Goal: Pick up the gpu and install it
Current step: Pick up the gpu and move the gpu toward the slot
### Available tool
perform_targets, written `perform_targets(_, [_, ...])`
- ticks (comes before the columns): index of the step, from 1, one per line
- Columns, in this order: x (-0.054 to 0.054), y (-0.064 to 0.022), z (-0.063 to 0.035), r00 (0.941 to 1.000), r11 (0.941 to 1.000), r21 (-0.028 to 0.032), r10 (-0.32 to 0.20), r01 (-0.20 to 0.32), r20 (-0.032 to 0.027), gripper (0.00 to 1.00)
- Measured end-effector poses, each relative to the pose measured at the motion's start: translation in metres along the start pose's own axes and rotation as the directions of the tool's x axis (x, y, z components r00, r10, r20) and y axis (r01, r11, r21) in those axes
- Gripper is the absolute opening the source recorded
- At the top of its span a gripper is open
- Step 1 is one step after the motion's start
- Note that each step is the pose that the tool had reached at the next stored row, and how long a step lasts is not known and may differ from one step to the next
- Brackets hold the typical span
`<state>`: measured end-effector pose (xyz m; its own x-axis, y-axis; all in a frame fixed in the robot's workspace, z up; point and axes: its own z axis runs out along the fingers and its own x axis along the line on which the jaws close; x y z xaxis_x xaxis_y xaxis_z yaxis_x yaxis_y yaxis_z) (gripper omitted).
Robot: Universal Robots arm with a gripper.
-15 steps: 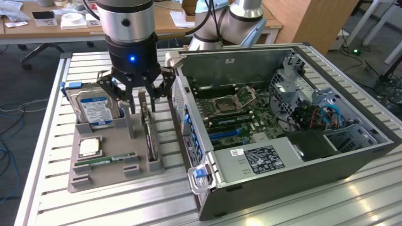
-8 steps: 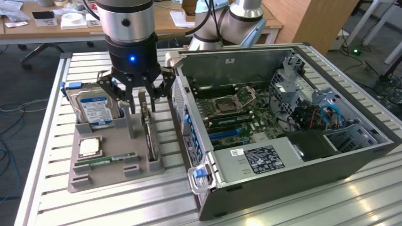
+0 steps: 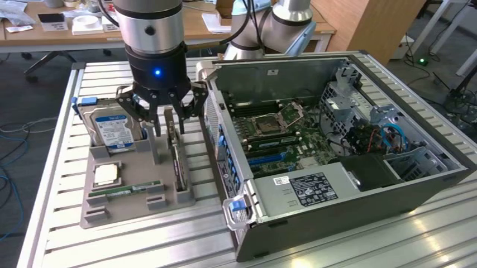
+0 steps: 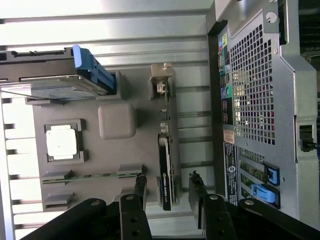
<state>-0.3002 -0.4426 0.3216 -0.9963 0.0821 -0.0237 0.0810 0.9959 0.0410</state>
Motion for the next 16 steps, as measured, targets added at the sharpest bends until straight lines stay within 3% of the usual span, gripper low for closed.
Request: perform_targets(16, [0.0001, -0.0003, 0.0083, 1.0, 1.0, 0.0001, 0.0, 0.0, -0.0001, 0.47])
